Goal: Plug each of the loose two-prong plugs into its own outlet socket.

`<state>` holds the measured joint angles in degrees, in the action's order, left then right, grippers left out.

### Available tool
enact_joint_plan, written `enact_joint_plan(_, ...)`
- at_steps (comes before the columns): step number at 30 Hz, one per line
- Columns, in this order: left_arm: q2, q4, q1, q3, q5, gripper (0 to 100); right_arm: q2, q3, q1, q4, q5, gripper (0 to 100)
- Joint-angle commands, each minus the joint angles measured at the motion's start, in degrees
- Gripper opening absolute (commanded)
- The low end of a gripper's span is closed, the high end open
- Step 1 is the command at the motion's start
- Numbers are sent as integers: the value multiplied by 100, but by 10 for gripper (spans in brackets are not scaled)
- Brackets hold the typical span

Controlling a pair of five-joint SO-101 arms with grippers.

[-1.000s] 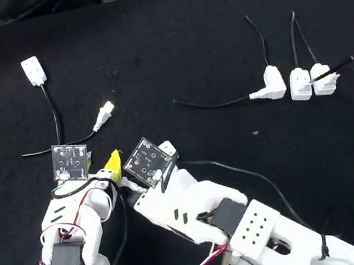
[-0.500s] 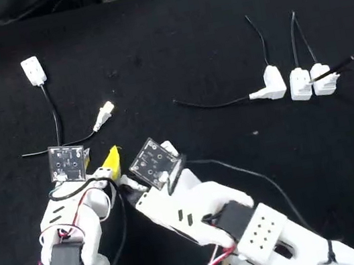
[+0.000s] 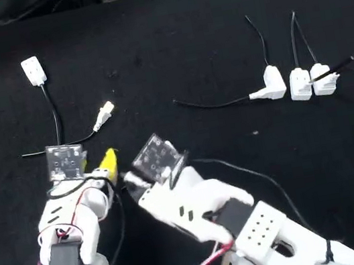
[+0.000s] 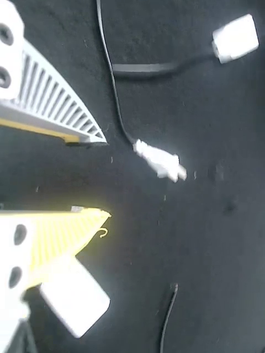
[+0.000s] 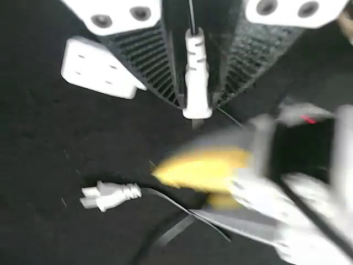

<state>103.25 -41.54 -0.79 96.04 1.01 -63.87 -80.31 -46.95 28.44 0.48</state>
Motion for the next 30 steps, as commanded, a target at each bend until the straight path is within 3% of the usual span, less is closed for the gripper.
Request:
enact_joint_plan(1,35,62,-479,-136,-352,191,567,716,721,123,53,11)
enact_joint_plan(9,35,18,-1095,-171,-571,191,2079,2862,1582,2092,360,11)
enact_joint_plan(17,35,18,-1042,-154,-580,191,4268,5191,1705,4202,659,11)
enact_joint_plan(30,35,-387,-822,-207,-545,191,7169,8532,1987,6242,659,10)
